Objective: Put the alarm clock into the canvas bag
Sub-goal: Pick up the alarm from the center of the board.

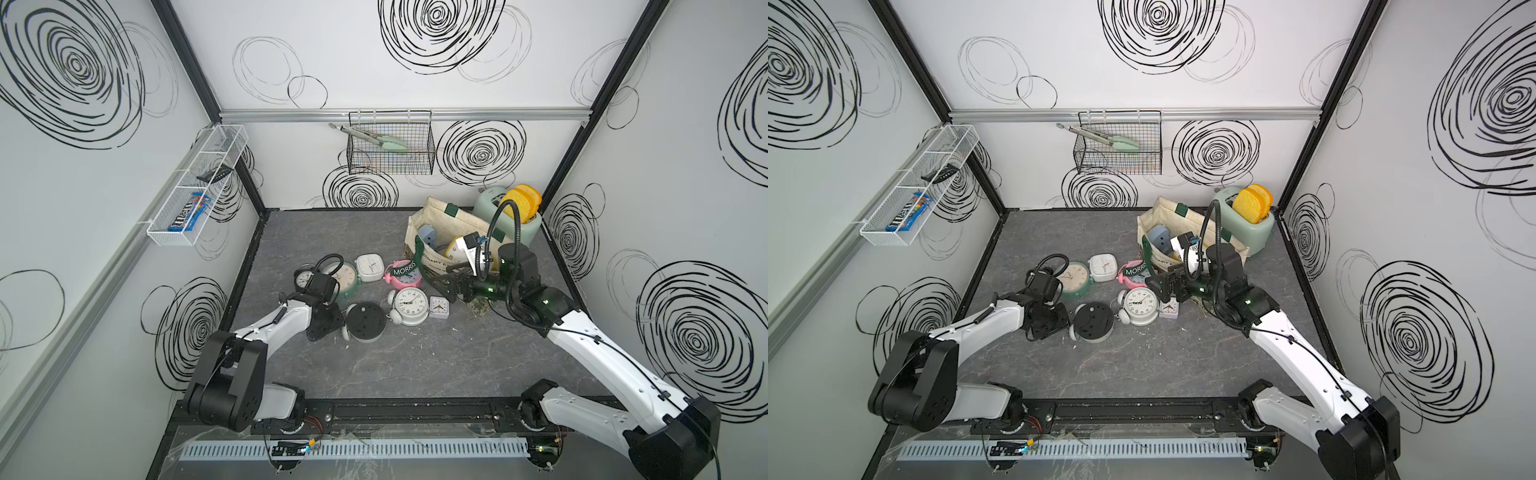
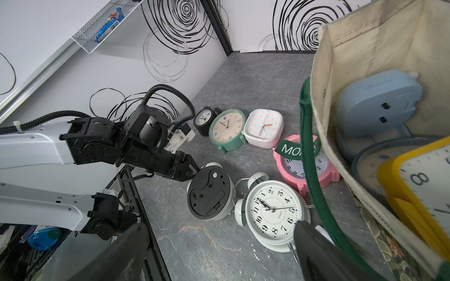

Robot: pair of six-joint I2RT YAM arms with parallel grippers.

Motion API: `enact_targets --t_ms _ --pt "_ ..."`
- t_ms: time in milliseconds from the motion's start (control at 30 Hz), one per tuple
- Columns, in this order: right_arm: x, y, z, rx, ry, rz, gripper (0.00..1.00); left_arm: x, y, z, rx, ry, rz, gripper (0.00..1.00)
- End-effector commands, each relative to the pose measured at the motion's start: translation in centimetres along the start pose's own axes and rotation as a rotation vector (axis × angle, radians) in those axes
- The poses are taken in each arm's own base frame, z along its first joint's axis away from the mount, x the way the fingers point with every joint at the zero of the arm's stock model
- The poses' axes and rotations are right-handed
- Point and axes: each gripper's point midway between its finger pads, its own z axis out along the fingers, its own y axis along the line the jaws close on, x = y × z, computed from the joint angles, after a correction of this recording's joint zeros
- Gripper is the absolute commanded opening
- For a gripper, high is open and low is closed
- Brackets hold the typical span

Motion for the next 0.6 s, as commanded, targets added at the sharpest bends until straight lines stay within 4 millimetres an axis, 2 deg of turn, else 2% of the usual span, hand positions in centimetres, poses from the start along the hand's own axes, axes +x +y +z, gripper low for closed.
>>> enact_targets --t_ms 0,267,433,567 --pt "-1.1 0.5 -0.6 -0.004 -0.026 -0.012 0.97 -0.5 -0.2 0.0 -0.013 -0.003 0.042 0.50" --pt "-1.2 0.5 -0.7 0.000 -0.033 -0.018 0.97 -0.5 -1.6 0.9 -0.038 -0.030 0.124 0.38" --pt "-1.7 0.6 -1.1 0.005 -0.044 -0.025 0.97 0.2 -2.7 1.7 -0.012 -0.047 0.128 0.26" --pt "-1.9 0.7 -1.3 0.005 -0.052 -0.028 0.97 0.2 -3.5 1.3 0.012 -0.084 0.129 0.15"
